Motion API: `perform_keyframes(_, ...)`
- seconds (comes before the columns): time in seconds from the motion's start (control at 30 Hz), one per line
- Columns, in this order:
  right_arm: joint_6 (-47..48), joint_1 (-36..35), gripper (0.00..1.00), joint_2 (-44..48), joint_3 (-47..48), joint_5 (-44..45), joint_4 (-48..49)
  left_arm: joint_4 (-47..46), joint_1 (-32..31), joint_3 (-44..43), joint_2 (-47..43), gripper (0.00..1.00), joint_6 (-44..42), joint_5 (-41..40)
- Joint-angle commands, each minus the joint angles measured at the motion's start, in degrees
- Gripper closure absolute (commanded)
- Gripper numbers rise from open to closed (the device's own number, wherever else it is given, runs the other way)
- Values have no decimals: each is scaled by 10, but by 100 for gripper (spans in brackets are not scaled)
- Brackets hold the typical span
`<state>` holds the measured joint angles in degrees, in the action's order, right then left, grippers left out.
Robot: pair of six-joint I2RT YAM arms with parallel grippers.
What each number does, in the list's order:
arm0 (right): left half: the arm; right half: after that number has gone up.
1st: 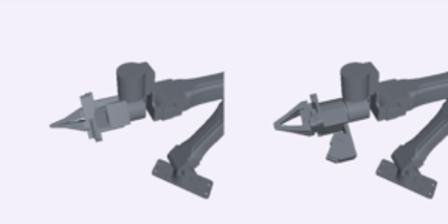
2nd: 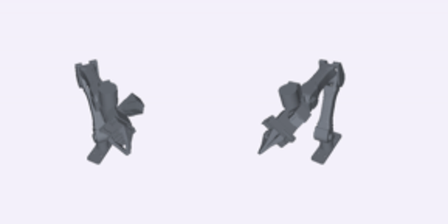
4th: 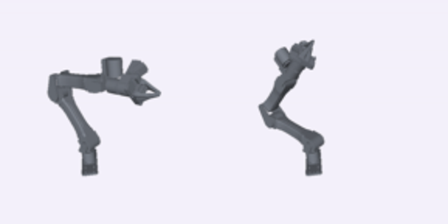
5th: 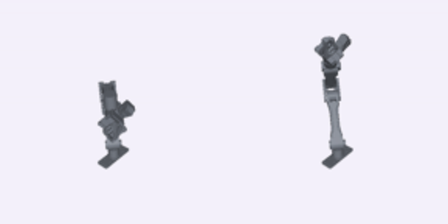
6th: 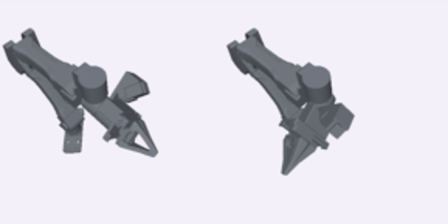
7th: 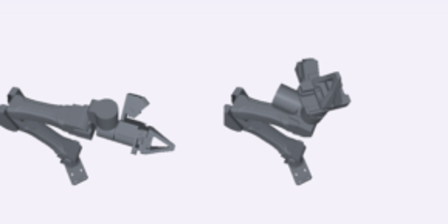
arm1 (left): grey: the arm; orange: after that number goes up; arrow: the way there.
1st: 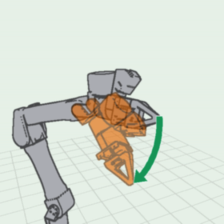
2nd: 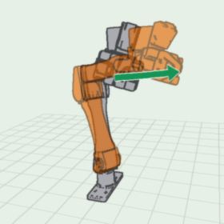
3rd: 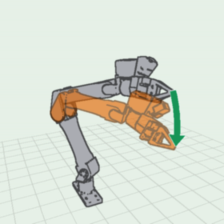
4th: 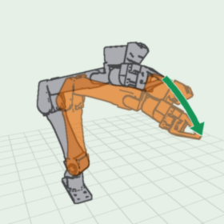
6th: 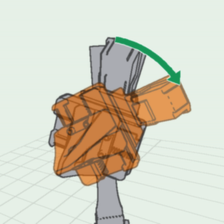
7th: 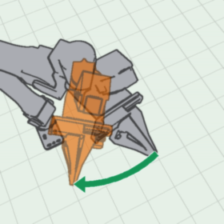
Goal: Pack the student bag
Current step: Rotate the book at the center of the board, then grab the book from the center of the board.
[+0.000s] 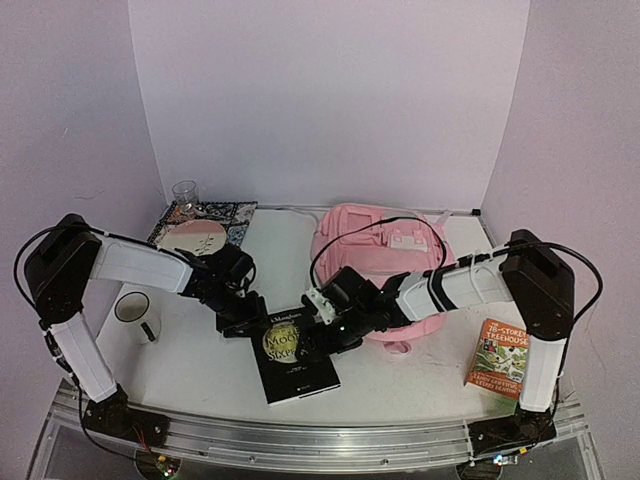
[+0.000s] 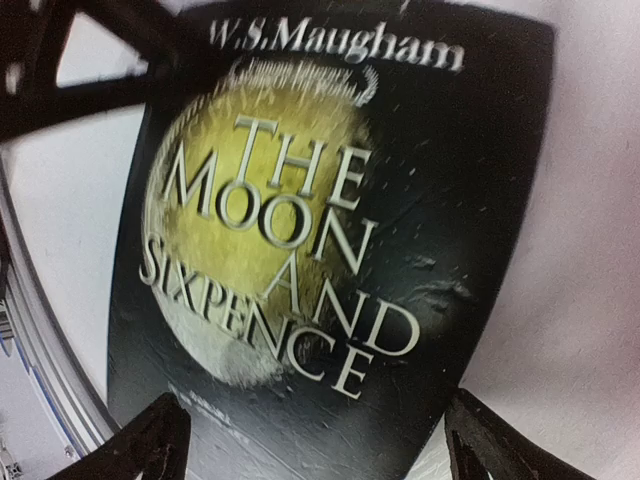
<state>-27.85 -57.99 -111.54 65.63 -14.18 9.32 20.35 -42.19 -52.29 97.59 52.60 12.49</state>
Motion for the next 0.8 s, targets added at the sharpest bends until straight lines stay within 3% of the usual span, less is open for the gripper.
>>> perform_keyframes(0.0,-69,-12,13,49,-51,-13,43,-36,8,-88,55,37,-77,-11)
perform_keyframes(0.17,-113,-12,13,65,-67,30,52,-39,10,-113,47,25,-122,-49)
perform_keyframes(0.33,-164,-12,7,70,-84,52,85,-39,10,-60,-13,10,-111,-58)
perform_keyframes(0.37,-174,-12,2,71,-86,55,93,-38,9,-47,-24,9,-105,-57)
perform_keyframes(0.5,-198,-12,2,78,-92,67,104,-39,7,15,-67,8,-84,-34)
perform_keyframes(0.77,-203,-11,9,75,-92,42,144,-48,-45,61,-69,9,-52,-16)
